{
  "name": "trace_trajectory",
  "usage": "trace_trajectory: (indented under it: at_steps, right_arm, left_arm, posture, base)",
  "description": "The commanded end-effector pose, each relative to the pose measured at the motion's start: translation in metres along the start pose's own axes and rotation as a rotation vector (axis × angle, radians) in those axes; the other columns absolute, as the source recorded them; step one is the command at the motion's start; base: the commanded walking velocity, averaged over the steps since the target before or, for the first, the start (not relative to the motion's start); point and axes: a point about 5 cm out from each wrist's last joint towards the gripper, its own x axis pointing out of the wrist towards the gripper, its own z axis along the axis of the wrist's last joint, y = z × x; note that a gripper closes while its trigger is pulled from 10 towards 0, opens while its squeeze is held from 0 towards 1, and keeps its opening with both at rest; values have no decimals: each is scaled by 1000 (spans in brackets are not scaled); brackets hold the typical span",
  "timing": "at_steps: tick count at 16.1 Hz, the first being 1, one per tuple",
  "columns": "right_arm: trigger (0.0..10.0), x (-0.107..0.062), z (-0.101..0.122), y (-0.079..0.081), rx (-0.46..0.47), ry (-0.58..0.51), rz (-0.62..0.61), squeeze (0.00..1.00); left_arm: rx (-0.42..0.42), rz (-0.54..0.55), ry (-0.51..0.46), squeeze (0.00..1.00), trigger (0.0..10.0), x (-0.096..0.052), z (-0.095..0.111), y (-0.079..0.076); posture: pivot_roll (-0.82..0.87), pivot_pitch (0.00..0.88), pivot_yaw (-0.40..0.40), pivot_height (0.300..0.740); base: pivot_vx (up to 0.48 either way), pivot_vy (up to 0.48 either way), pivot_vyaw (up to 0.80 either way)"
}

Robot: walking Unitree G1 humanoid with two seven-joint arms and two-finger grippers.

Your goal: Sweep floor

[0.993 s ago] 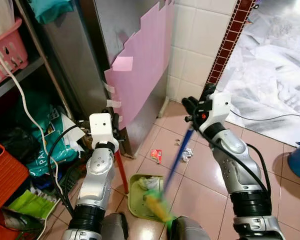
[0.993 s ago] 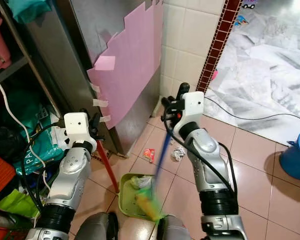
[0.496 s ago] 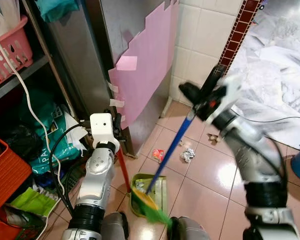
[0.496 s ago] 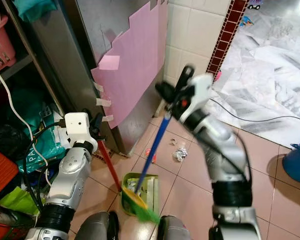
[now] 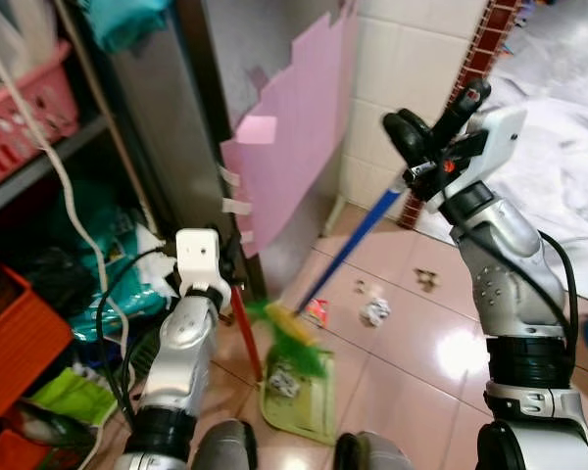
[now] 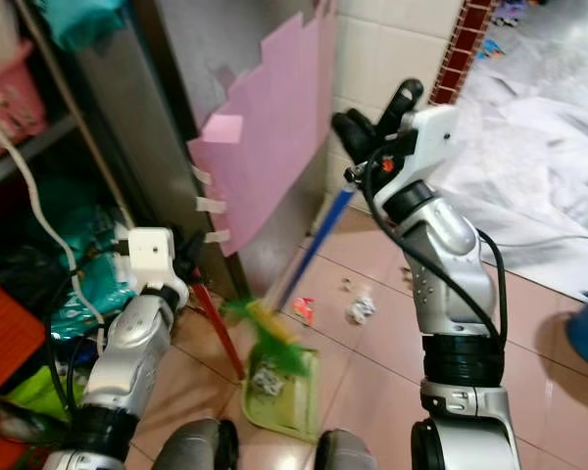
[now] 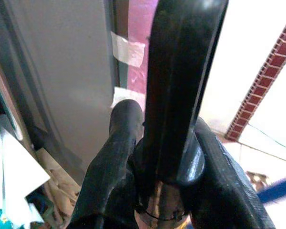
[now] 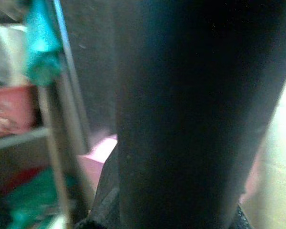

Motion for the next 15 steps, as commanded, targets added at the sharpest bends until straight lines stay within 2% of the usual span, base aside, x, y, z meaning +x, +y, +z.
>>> trace_trajectory:
  at_steps: [1,2,4,7,8,10,11,12,13,15]
  right_arm:
    - [10000,0,9,-2,-71,-42,-19,0]
    - [10000,-4,3,-6,-96,-20,-78,0]
    - [10000,-13,-12,-8,-164,38,-120,0]
    - [10000,-29,-38,-12,-249,117,-253,0]
    - [10000,-35,-50,-12,-280,160,-306,0]
    - [10000,-51,-78,-4,-253,227,-371,0]
    - [10000,-58,-91,0,-231,276,-367,0]
    - [10000,-63,-97,1,-173,309,-399,0]
    - [10000,-67,-102,3,-152,333,-442,0]
    - [10000,-58,-101,19,-215,288,-361,0]
  left_arm:
    - [0,-52,63,0,10000,-4,-11,-5]
    - [9,-108,79,0,10000,-6,-14,-7]
    - [36,-208,89,0,10000,-9,-17,-12]
    - [12,-237,58,0,10000,-9,-11,-15]
    - [26,-231,43,0,10000,-9,-8,-16]
    - [27,-205,1,0,10000,-10,-2,-16]
    - [38,-179,-21,0,10000,-11,0,-16]
    - [54,-162,-33,0,10000,-11,3,-15]
    - [66,-127,-69,0,10000,-12,8,-11]
    - [64,-32,-96,0,10000,-14,11,4]
  posture:
    - [-53,11,50,740]
    - [-55,3,51,740]
    - [-61,0,52,740]
    - [-65,0,46,740]
    - [-64,0,45,740]
    - [-44,1,35,740]
    - [-43,1,28,740]
    - [-41,0,20,740]
    - [-32,0,22,740]
    - [-22,0,50,740]
  base:
    - [0,0,0]
    - [0,0,0]
    - [0,0,0]
    - [0,0,0]
    - [0,0,0]
    - [0,0,0]
    - [0,0,0]
    - [0,0,0]
    - [0,0,0]
    - [0,0,0]
